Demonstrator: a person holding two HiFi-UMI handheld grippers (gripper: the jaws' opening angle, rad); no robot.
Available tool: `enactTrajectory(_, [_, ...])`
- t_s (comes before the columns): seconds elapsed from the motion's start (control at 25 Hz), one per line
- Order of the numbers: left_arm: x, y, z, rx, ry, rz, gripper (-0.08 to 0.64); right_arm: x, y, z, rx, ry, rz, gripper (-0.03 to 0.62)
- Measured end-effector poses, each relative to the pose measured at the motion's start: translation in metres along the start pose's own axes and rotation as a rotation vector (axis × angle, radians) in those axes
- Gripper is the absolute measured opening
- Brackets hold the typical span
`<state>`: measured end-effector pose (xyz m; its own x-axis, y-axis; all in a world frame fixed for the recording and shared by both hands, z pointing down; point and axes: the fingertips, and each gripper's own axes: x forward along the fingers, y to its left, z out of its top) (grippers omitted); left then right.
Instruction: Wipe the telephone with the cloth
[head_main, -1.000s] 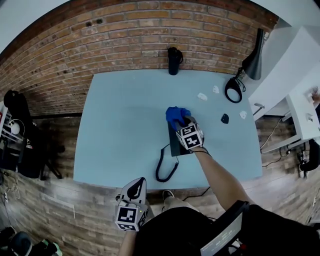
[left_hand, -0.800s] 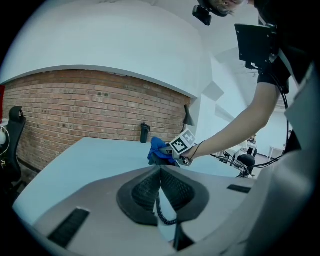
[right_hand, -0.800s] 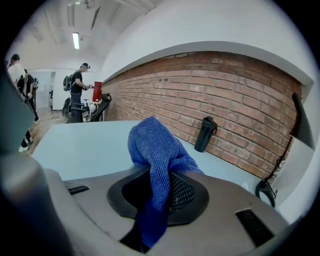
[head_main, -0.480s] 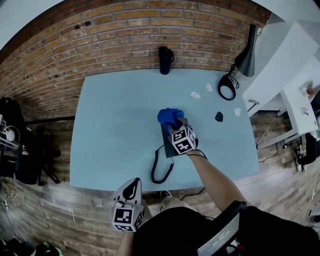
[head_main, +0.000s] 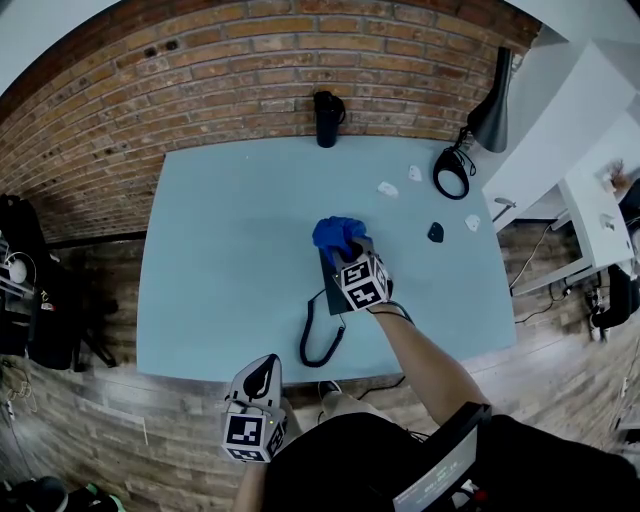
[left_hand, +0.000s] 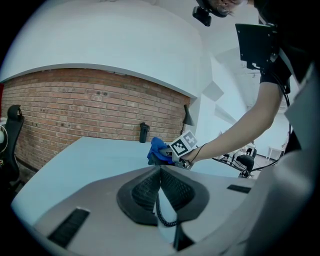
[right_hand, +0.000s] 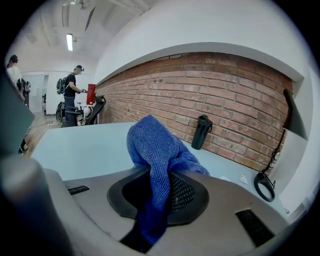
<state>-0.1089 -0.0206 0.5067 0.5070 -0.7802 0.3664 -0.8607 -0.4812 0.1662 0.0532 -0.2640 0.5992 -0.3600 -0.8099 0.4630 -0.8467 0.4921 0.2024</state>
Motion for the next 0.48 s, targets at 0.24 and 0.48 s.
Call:
enactTrajectory(0.24, [0.0014, -0.0001, -0.0007, -0.004, 0.005, -0.005, 0.018, -0.0035, 0.0049, -0.0037, -0.009, 0.003, -0.01, 0.077])
enactTrajectory(0.48, [0.0027, -0.0016, -0.0014, -0.005, 0.006, -0.007, 0.018, -0.0065, 0.0084, -0.0072, -0.008, 0.003, -0.005, 0.077])
